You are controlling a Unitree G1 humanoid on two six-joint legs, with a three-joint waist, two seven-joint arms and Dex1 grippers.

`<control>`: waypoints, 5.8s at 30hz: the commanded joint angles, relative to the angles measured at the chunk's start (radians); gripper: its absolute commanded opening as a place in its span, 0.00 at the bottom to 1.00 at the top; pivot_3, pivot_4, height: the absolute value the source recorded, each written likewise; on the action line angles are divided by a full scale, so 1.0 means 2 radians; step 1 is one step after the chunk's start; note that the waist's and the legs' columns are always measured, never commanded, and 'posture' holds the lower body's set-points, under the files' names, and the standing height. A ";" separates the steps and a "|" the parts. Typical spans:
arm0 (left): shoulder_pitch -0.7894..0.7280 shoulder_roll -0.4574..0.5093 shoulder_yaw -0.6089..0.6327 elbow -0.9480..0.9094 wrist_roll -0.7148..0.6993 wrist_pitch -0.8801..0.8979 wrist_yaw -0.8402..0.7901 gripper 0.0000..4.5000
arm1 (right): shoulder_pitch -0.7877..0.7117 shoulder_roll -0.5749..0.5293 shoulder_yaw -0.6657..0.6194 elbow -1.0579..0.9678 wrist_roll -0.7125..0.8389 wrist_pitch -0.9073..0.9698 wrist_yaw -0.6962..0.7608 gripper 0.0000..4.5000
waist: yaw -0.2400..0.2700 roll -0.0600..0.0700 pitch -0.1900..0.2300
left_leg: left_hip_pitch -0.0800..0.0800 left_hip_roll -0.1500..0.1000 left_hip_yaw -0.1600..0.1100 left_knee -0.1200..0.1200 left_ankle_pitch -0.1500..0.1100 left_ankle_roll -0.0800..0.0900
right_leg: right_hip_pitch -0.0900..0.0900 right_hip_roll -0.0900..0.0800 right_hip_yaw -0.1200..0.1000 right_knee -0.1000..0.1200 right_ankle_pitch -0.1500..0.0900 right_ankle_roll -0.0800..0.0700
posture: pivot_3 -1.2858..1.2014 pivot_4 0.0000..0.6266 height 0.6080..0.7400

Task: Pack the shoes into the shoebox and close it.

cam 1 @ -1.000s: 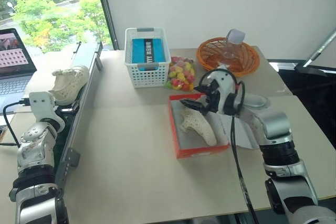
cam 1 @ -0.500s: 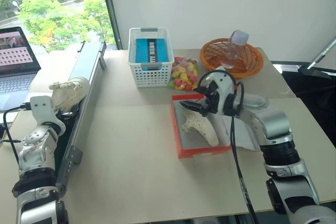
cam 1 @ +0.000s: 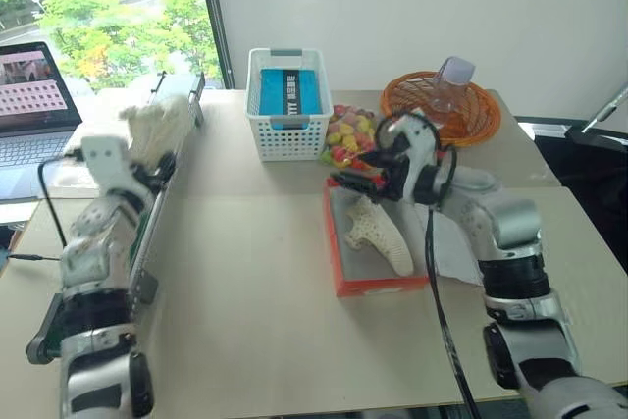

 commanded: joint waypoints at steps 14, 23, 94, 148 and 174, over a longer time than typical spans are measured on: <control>-0.055 -0.167 -0.128 -0.118 -0.043 0.077 0.032 0.66 | -0.091 0.084 -0.233 0.025 0.211 0.130 -0.219 1.00 | -0.012 0.000 0.000 | 0.000 0.000 0.000 0.000 0.000 0.000 | 0.000 0.000 0.000 0.000 0.000 0.000 | 0.52 0.24 1.00; -0.032 -0.216 -0.147 -0.163 -0.049 0.107 0.064 0.66 | -0.069 0.079 -0.234 0.031 0.217 0.117 -0.244 1.00 | -0.014 0.000 0.000 | 0.000 0.000 -0.001 0.000 0.000 0.000 | 0.000 0.000 0.000 0.000 0.000 0.000 | 0.52 0.24 1.00; 0.104 0.133 -0.166 -0.308 -0.138 0.216 -0.228 1.00 | -0.143 -0.058 0.171 0.337 -0.086 -0.072 0.321 0.12 | -0.018 0.002 0.001 | 0.000 0.000 0.000 -0.001 0.000 0.000 | 0.000 0.000 0.000 0.000 -0.001 0.000 | 0.52 0.24 1.00; 0.076 0.128 -0.215 -0.300 -0.104 0.201 -0.253 1.00 | -0.054 -0.027 0.392 0.467 -0.517 -0.403 0.144 0.12 | -0.010 0.002 -0.023 | 0.020 -0.003 -0.004 -0.002 -0.005 -0.003 | 0.018 -0.009 -0.001 -0.006 -0.008 -0.002 | 0.52 0.24 1.00; 0.071 0.120 -0.225 -0.290 -0.088 0.194 -0.259 1.00 | -0.026 0.025 0.185 0.372 -0.313 -0.198 0.225 0.12 | -0.001 -0.003 -0.024 | 0.010 -0.001 0.003 -0.004 -0.004 0.000 | 0.009 -0.015 -0.013 -0.009 -0.007 -0.001 | 0.52 0.24 1.00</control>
